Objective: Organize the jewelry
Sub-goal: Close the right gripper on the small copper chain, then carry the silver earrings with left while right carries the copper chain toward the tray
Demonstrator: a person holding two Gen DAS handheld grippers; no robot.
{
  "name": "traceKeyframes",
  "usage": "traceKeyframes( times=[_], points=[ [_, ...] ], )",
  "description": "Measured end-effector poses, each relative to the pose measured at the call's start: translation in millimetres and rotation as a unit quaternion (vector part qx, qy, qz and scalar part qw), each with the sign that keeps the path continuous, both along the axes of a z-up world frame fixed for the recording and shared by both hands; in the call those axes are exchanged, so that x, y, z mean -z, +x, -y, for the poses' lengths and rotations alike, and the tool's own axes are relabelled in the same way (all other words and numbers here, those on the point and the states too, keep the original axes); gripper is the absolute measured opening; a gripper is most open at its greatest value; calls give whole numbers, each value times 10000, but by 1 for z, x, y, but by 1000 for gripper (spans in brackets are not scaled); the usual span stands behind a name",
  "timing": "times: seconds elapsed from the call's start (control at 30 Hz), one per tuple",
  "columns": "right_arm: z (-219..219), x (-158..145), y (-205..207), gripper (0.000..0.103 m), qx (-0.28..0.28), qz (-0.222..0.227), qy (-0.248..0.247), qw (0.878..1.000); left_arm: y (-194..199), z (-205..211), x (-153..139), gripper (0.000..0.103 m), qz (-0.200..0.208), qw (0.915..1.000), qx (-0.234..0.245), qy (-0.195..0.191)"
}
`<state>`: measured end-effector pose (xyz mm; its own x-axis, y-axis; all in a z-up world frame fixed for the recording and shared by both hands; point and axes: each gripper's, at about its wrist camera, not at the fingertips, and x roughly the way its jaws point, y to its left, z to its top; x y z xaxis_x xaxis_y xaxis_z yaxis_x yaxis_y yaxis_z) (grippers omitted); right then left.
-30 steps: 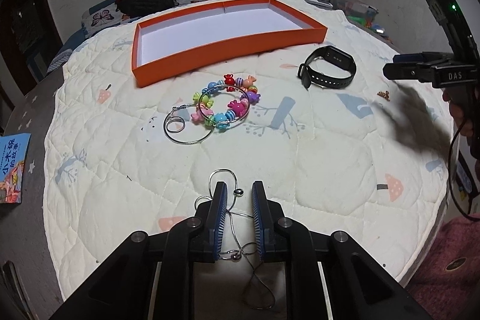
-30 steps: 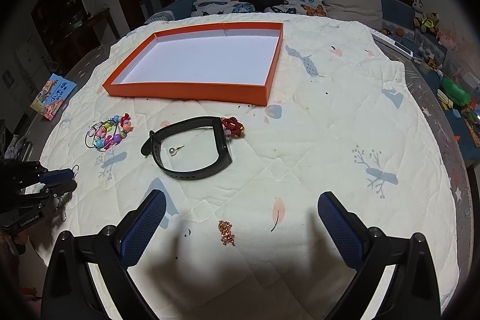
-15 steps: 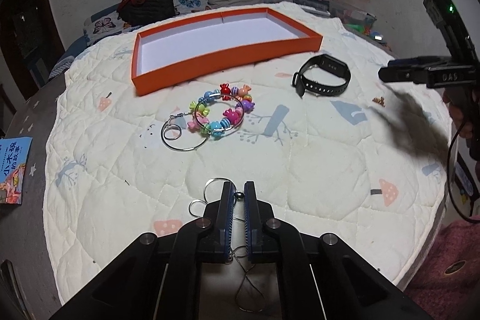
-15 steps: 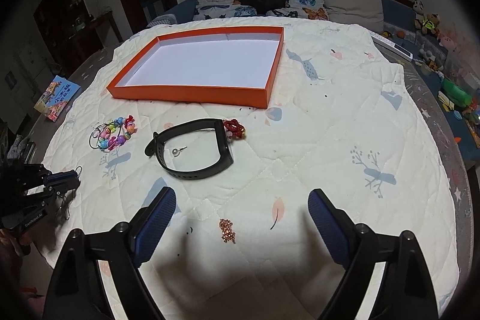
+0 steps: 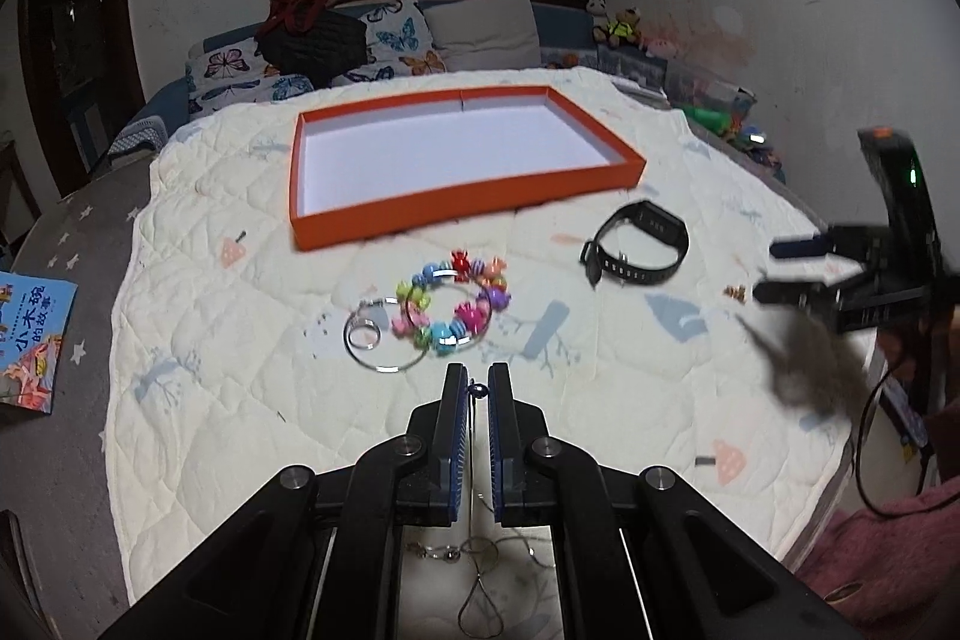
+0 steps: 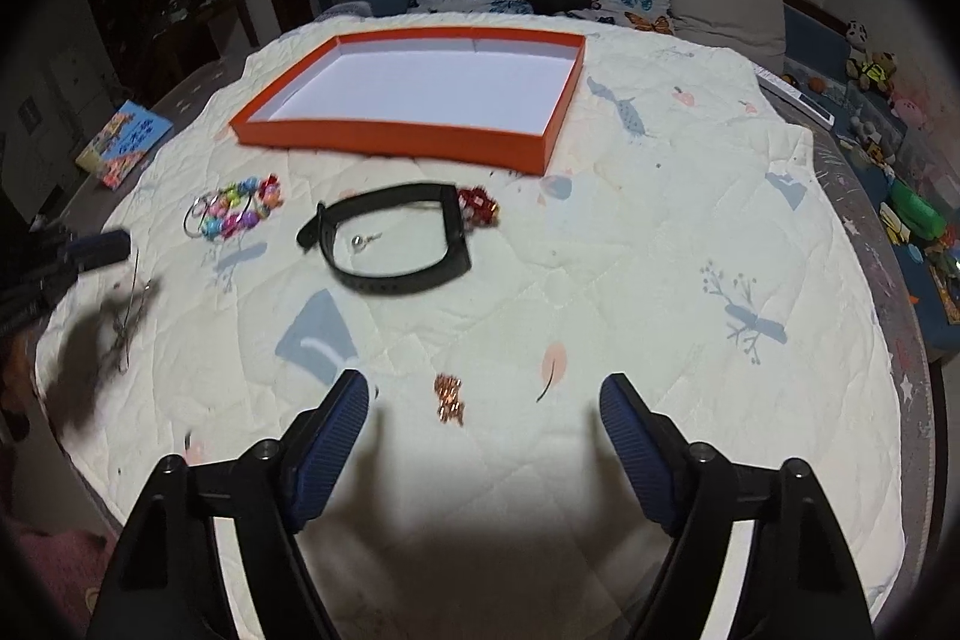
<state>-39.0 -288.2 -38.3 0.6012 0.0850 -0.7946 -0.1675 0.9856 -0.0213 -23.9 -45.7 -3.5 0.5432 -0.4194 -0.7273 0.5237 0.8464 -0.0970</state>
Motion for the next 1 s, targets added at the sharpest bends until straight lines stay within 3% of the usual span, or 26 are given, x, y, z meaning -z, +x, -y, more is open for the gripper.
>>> traceKeyframes(
  times=[0.3,0.47,0.6,1.0],
  points=[
    [0,10,4,38,-90,-131,193,9997,3,-5,-11,6,8,9997,-130,-188],
    [-3,12,7,30,-136,-131,139,9997,3,-8,-12,6,-16,9995,-175,-247],
    [-4,14,8,16,-128,-105,98,9998,4,-10,-13,6,-5,9995,-195,-245],
    [-1,-6,3,6,-143,133,386,9991,3,-16,-28,6,110,9990,-256,-351]
  ],
)
